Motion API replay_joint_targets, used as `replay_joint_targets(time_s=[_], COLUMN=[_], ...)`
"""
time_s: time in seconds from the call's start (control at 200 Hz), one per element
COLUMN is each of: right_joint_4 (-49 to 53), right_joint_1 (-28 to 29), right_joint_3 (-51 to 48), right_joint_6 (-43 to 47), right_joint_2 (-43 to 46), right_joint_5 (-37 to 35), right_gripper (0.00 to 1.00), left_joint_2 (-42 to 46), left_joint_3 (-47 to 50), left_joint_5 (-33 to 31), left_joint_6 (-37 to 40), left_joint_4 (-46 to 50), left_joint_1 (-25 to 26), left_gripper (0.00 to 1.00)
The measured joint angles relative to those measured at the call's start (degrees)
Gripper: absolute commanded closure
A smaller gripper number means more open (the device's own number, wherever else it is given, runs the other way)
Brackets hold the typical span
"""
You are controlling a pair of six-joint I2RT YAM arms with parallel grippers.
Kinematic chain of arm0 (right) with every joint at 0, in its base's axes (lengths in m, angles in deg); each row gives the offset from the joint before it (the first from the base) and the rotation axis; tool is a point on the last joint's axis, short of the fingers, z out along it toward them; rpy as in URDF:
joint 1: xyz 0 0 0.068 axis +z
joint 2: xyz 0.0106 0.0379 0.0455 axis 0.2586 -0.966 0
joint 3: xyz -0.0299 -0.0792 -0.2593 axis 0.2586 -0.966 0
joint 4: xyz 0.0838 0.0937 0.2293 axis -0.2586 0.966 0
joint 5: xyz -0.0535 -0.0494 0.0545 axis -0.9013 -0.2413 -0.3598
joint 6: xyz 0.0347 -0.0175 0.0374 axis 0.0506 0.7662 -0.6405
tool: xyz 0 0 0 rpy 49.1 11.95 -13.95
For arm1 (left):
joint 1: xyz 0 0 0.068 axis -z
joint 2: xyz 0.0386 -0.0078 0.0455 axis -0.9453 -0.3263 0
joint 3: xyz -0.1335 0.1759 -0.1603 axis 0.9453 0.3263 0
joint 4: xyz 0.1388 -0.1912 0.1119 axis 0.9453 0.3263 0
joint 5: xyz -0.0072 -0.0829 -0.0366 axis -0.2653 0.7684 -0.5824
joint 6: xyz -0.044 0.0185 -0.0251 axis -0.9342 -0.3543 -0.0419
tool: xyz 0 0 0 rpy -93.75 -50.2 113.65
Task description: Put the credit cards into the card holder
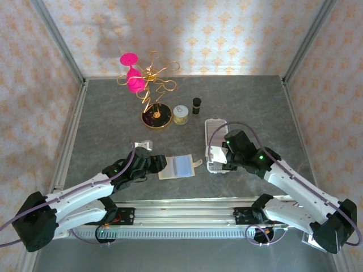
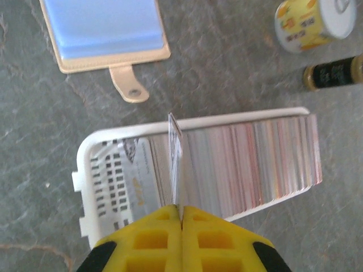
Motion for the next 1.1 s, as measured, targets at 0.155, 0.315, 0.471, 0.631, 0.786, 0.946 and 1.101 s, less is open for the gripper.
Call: replay_joint_targets(time_s=[0.155,0.315,0.471,0.631,0.786,0.946,1.101], right_joint_4=[1.2,1.2,0.4,-0.5,-1.2,-2.1,-3.5], right_joint_1=[0.2,0.2,0.2,0.3,0.6,1.2,1.3], right_joint_3=[-1.2,-2.3,-2.3,-2.3,-2.3,-2.3,-2.7], right_joint_6=[0.5,1.1,1.3,1.3,1.5,2.1,3.1], right_joint_2=[-0.9,-3.7,-6.3,-9.0,-11.3,-12.3,-12.3], right_joint_5=[-1.8,-3.3,-3.2,-2.8,-2.6,-3.0,-4.0], right_gripper=[1.0,1.0,1.0,1.0,1.0,1.0,0.92], left_joint_2=[0.0,0.4,1.5,1.9,2.0,2.0,2.5], left_joint_3=[0.0,0.1,1.2,3.0,4.5,4.9,5.3], left_joint_5=[0.0,0.0,0.2,0.5,0.6,0.7,1.1], left_joint_6=[0.0,0.0,0.0,-0.1,-0.5,-0.7,-1.1], left_joint_4=[0.0,0.0,-0.3,-0.9,-2.2,-3.0,-4.4], left_joint_1=[0.0,0.0,0.0,0.0,0.0,0.0,0.0], left_gripper=[0.49,0.5,0.49,0.49,0.5,0.5,0.5])
